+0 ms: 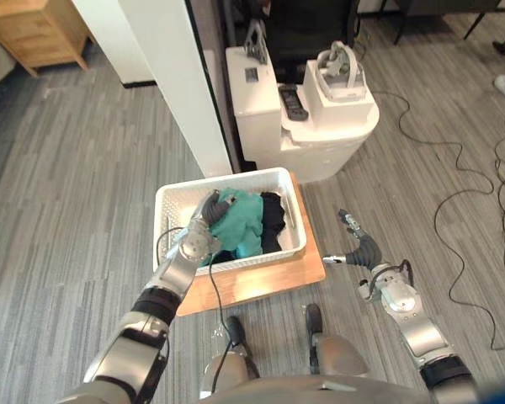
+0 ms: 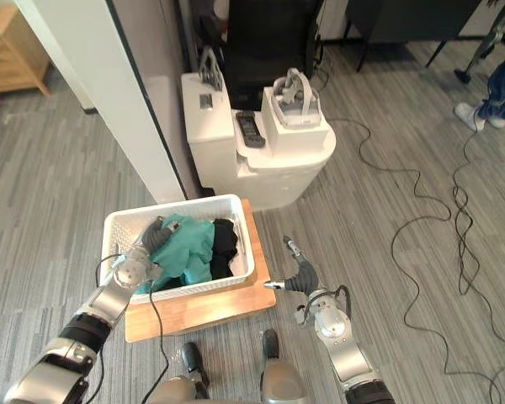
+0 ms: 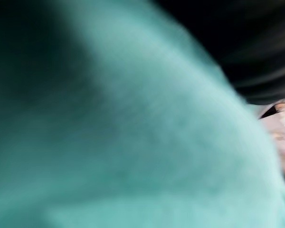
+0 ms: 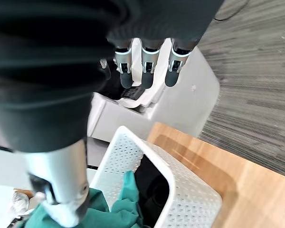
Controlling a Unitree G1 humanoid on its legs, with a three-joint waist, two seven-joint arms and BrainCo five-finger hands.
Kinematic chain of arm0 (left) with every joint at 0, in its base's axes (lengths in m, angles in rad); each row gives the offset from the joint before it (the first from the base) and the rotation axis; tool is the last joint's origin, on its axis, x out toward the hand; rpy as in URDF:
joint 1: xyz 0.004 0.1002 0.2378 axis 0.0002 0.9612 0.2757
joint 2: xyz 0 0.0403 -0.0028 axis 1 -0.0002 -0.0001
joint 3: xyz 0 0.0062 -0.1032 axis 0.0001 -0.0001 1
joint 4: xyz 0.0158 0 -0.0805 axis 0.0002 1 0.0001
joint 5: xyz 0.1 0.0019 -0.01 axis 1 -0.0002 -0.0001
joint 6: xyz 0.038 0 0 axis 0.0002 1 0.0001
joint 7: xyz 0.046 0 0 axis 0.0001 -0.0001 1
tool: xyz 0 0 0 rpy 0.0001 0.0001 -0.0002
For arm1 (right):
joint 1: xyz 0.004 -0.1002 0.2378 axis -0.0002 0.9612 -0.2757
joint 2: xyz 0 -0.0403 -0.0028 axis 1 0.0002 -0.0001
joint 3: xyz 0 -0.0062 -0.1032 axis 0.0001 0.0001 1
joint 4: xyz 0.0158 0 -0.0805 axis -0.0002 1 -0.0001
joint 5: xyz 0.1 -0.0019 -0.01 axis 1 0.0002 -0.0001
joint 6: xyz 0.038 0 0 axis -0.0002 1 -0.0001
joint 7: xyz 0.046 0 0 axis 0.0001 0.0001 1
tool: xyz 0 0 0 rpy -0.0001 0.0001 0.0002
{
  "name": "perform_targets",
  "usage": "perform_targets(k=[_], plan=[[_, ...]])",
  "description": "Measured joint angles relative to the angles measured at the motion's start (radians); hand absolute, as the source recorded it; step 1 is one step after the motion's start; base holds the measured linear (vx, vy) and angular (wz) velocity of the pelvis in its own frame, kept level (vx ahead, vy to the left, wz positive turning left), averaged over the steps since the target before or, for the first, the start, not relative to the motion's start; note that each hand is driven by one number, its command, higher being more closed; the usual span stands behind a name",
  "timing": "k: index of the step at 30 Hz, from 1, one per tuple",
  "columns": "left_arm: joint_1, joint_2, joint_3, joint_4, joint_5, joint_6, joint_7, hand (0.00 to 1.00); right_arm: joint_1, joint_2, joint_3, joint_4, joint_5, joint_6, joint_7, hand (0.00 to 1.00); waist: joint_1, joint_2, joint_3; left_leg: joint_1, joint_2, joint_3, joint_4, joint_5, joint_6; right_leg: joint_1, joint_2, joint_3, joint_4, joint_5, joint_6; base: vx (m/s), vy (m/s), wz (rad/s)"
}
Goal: Tidy the bed and pick cloth on bed and put in laundry
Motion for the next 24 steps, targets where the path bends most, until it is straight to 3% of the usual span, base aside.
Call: perform_targets(k=[4,9,14,16,18,24], plan=[[-0.066,0.050,0.037,0.049,0.042,0.020,0.103,0.00,-0.002,0.002,-0.034,0.030,0.042,-0.008,-0.013,0.00,-0.005,-0.004,0.034,-0.032,0.000,0.013,0.000,0.004,0.002,-0.043,0.003,0.009,0.013,0.002,-0.001,0.05,0.004,-0.10],[-0.090,0.089,0.048,0.068,0.061,0.036,0.101,0.00,0.029,0.003,-0.061,0.033,0.081,-0.028,-0.020,0.00,-0.007,-0.006,0.048,-0.033,0.005,0.016,0.001,0.002,-0.001,-0.047,0.012,0.011,0.015,-0.001,-0.006,0.06,-0.003,-0.04],[-0.081,0.088,0.076,0.067,-0.082,-0.014,0.096,0.00,0.057,0.008,-0.063,0.046,0.081,-0.075,-0.022,0.00,-0.007,-0.007,0.049,-0.025,0.009,0.013,0.000,-0.001,-0.005,-0.047,0.016,0.011,0.035,-0.017,-0.010,0.01,-0.004,0.01],[-0.078,0.085,0.106,0.064,-0.168,-0.070,0.072,0.00,0.079,0.020,-0.064,0.062,0.080,-0.082,-0.024,0.00,-0.003,-0.007,0.049,-0.019,0.009,0.009,0.000,-0.001,-0.006,-0.043,0.014,0.004,0.047,-0.027,-0.008,0.02,-0.004,0.10],[-0.071,0.080,0.143,0.059,-0.228,-0.098,0.030,0.00,0.102,0.038,-0.064,0.064,0.079,-0.083,-0.025,0.00,0.000,-0.007,0.049,-0.009,0.010,0.005,0.000,-0.001,-0.006,-0.029,0.013,-0.003,0.047,-0.029,-0.008,0.04,0.000,0.12],[0.080,0.064,0.170,-0.089,-0.324,-0.123,-0.104,0.00,0.171,0.101,-0.069,0.072,0.058,-0.082,-0.024,0.00,0.003,-0.008,0.040,0.053,0.006,-0.030,0.000,-0.010,-0.013,0.055,0.008,-0.043,0.046,-0.057,-0.005,0.05,0.001,0.23]])
